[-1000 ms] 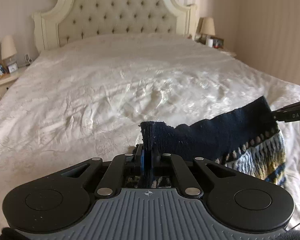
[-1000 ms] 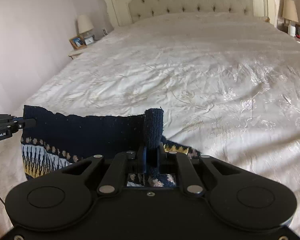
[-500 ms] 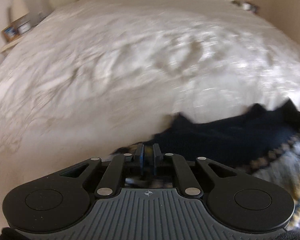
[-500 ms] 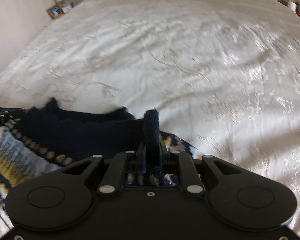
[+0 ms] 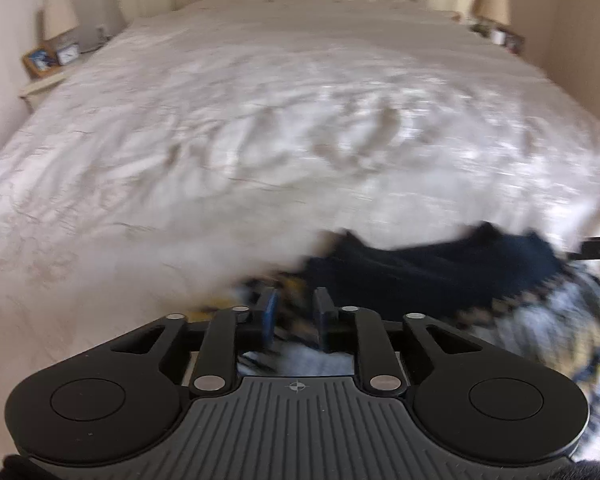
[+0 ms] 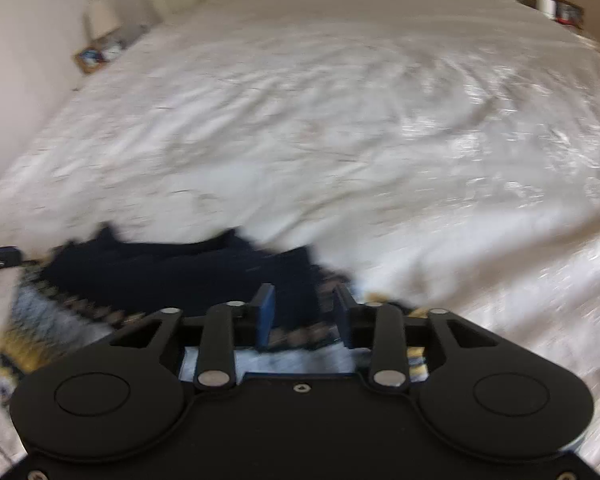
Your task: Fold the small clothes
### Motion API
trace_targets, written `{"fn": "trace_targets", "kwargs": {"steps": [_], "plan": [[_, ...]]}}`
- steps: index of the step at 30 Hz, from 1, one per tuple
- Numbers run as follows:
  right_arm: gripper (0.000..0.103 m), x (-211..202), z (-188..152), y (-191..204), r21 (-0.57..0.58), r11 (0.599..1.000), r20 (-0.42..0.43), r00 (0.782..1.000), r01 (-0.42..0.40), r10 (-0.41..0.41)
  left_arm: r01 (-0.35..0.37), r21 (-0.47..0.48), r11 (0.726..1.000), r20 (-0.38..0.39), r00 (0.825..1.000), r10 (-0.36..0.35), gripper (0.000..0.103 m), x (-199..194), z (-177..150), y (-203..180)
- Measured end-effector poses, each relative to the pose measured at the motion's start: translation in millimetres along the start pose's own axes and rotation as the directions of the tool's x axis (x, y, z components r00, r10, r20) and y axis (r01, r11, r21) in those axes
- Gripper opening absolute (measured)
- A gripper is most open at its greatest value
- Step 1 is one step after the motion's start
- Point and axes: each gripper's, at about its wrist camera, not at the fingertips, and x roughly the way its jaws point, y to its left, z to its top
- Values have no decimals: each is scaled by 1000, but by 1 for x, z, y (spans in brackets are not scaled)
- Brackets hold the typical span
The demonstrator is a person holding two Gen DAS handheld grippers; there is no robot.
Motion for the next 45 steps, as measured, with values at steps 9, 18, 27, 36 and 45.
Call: {"fn": "trace_targets", "kwargs": {"steps": [9,18,27,36,45], "plan": [[53,7,-54,70,-75,986,-130,982,-150,140,104,52,993,-120,988,-97,28,6,-50,-53],[51,18,-73,33,-28,999,-213,977,26,-32,35,-53,998,-244,969,-47,28,28,-71,-4],[63,-10,-72,32,30,998,-168,985,46,-40,6,-65,998,-260,965,-23,35,14,-64,-20],[71,-62,-87,36,95,995,-129,991,42,-29,10,-124,992,-245,969,-40,35,-30,-71,-32],[94,-92,-118,46,167,985,-142,990,50,-26,49,-137,989,-247,966,-82,36,-63,-94,-47]]}}
